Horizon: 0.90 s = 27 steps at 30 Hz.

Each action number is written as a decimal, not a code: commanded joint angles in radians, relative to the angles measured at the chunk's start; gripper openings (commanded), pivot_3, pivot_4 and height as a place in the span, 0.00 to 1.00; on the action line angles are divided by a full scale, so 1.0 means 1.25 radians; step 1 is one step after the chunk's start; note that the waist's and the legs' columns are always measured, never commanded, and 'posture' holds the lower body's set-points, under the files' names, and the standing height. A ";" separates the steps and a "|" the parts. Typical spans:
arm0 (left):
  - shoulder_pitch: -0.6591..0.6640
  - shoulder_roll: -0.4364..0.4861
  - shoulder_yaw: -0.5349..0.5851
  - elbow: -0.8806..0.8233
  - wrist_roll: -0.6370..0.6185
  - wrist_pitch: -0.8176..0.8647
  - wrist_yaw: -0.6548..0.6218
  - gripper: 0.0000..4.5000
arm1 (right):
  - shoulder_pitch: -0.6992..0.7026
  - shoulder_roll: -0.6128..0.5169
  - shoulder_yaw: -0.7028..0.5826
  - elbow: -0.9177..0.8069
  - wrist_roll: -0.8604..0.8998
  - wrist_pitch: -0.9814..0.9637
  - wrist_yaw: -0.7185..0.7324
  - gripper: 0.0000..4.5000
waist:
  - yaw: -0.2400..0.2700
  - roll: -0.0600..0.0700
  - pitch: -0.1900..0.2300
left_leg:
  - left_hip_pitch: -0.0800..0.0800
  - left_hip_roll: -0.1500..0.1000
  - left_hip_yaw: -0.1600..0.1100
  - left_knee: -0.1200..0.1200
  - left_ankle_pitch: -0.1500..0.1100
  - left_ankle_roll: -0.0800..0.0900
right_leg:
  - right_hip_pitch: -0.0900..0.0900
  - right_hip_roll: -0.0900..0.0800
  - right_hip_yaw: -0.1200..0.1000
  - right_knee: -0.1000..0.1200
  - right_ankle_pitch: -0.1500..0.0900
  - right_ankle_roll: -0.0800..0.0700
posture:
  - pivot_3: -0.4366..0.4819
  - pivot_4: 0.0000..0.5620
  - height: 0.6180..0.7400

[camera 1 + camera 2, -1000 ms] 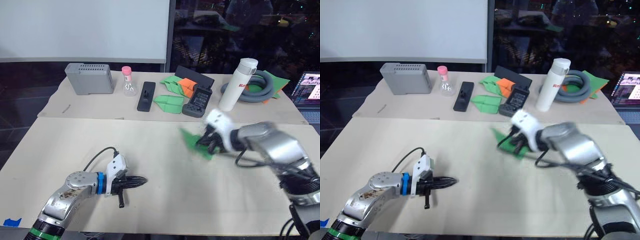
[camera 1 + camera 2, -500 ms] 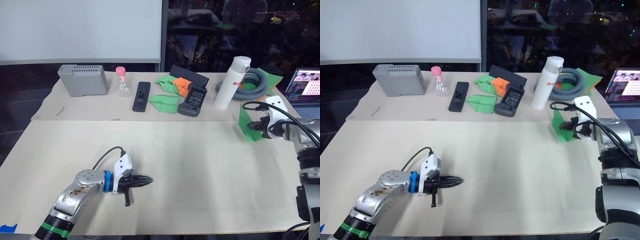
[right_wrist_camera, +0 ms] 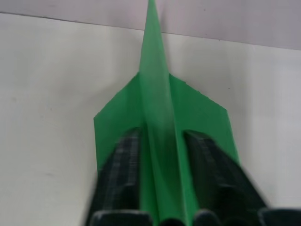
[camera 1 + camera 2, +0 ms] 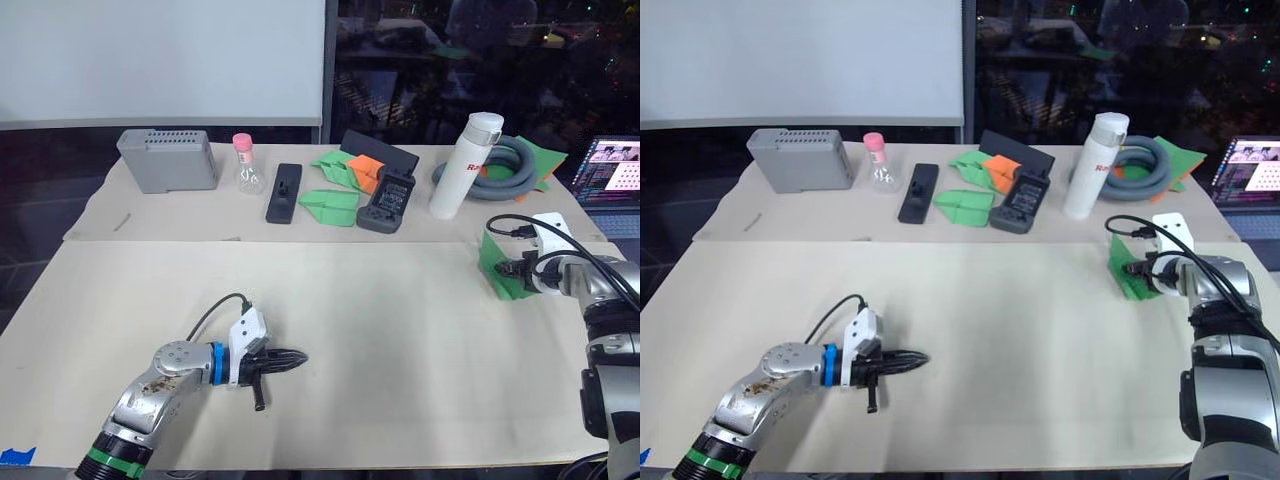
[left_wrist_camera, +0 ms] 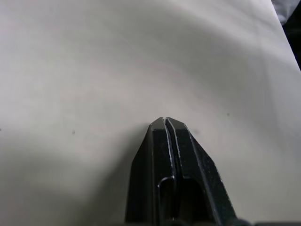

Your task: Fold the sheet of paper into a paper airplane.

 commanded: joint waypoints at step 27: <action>-0.059 0.042 0.055 -0.043 0.025 0.002 0.060 0.00 | 0.559 0.097 -0.028 -0.900 0.200 -0.267 0.278 0.99 | 0.015 0.003 0.001 | 0.000 -0.001 0.000 0.004 -0.002 0.004 | 0.001 0.000 0.000 0.000 0.002 0.003 | 0.48 0.27 1.00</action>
